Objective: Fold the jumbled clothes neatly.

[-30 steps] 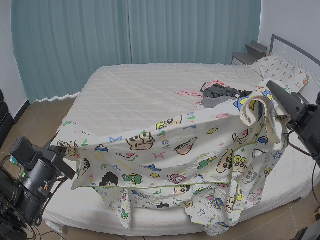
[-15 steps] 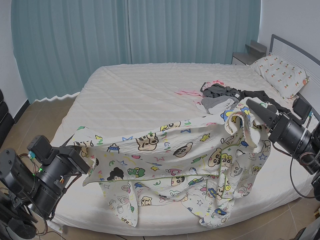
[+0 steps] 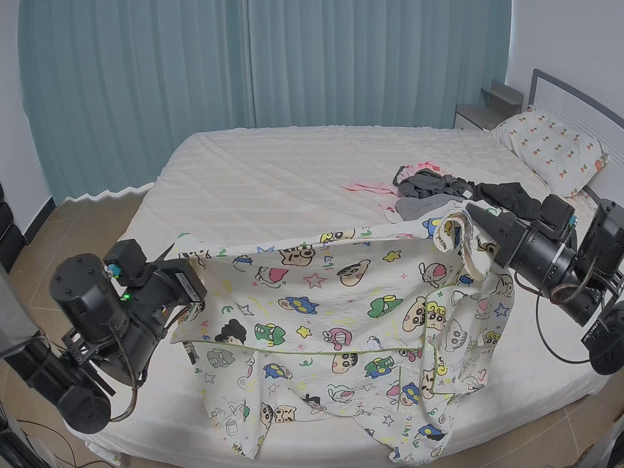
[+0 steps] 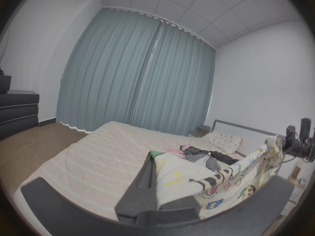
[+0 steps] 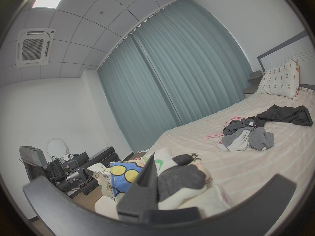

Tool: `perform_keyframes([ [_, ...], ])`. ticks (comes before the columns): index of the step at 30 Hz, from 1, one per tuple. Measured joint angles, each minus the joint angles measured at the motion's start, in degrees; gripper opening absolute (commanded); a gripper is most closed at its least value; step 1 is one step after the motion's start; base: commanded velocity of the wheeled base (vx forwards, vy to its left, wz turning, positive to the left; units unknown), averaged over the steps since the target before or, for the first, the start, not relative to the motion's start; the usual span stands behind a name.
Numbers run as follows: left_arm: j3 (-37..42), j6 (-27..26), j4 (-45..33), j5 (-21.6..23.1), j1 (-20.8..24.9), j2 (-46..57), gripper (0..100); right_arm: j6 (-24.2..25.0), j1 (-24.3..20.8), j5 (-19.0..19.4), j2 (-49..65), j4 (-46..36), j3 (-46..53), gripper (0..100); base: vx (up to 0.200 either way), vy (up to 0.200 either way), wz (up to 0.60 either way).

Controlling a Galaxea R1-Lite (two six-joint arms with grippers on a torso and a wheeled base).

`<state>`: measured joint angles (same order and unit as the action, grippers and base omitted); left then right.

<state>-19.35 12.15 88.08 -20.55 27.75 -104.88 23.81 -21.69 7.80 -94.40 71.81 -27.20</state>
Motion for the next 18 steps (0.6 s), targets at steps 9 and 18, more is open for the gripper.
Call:
perform_keyframes([
  [9,-10.5,-1.6,0.0,-0.1,-3.6,-13.0,0,0.2,1.9,-1.6,-10.2,0.3,-6.0,0,0.133,0.000,0.00],
  [18,-20.9,-2.5,-1.9,-0.2,-5.9,-26.1,0,0.5,2.8,-5.1,-23.5,0.2,-13.4,0,0.000,0.000,0.00],
])
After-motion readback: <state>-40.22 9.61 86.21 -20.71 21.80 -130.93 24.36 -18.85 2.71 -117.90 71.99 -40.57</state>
